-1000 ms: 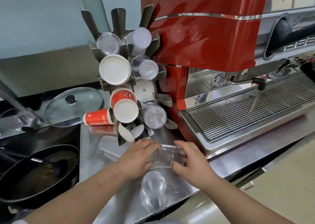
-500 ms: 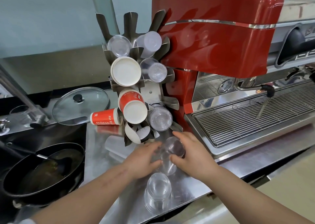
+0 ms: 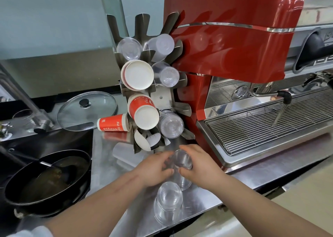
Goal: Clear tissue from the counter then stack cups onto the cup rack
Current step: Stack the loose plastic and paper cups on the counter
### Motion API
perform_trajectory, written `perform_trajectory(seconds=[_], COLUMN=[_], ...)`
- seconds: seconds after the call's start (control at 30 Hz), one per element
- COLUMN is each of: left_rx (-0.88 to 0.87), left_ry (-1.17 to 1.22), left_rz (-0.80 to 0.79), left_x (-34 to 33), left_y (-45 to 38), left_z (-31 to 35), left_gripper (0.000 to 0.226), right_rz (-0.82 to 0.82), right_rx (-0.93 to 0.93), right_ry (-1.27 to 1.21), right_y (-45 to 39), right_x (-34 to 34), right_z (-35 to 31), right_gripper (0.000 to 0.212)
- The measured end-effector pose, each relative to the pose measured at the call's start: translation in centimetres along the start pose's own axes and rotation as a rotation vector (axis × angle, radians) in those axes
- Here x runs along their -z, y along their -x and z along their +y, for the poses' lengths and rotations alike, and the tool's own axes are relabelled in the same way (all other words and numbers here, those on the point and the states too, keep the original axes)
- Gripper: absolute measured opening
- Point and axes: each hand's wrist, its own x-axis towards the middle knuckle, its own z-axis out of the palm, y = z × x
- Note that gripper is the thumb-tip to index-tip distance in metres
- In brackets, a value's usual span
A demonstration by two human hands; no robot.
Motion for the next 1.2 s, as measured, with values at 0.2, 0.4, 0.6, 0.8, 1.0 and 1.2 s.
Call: perform_trajectory(seconds=[0.2, 0.4, 0.6, 0.8, 1.0, 1.2], left_rx=[0.026, 0.023, 0.000, -0.020, 0.104, 0.267], left_ry=[-0.016, -0.061, -0.209, -0.325, -0.433, -0.411], left_rz=[-0.022, -0.016, -0.099, -0.271, -0.445, -0.398], left_x=[0.5, 1.0, 2.9, 6.2, 10.2, 13.5], left_y=[0.4, 0.6, 1.5, 3.4, 5.9, 8.2], left_z=[0.7, 0.6, 0.2, -0.2, -0.4, -4.5], left_gripper=[0.060, 0.048, 0.032, 0.036, 0.043, 0.041], right_rz=[-0.068, -0.154, -0.296, -0.358, -0.510, -0.537], right_rx=[0.008, -0.022, -0.047, 0.004, 0.122, 0.223], right_ry=[0.072, 0.208, 0.414, 0.569, 0.623, 0.587], right_y=[-0.3, -1.2, -2.0, -2.9, -3.0, -3.6], right_x=[0.5, 1.2, 2.7, 4.8, 5.5, 2.4], right_z=[-0.7, -1.6, -2.7, -6.4, -11.3, -14.8], right_gripper=[0.064, 0.049, 0.046, 0.039, 0.041, 0.041])
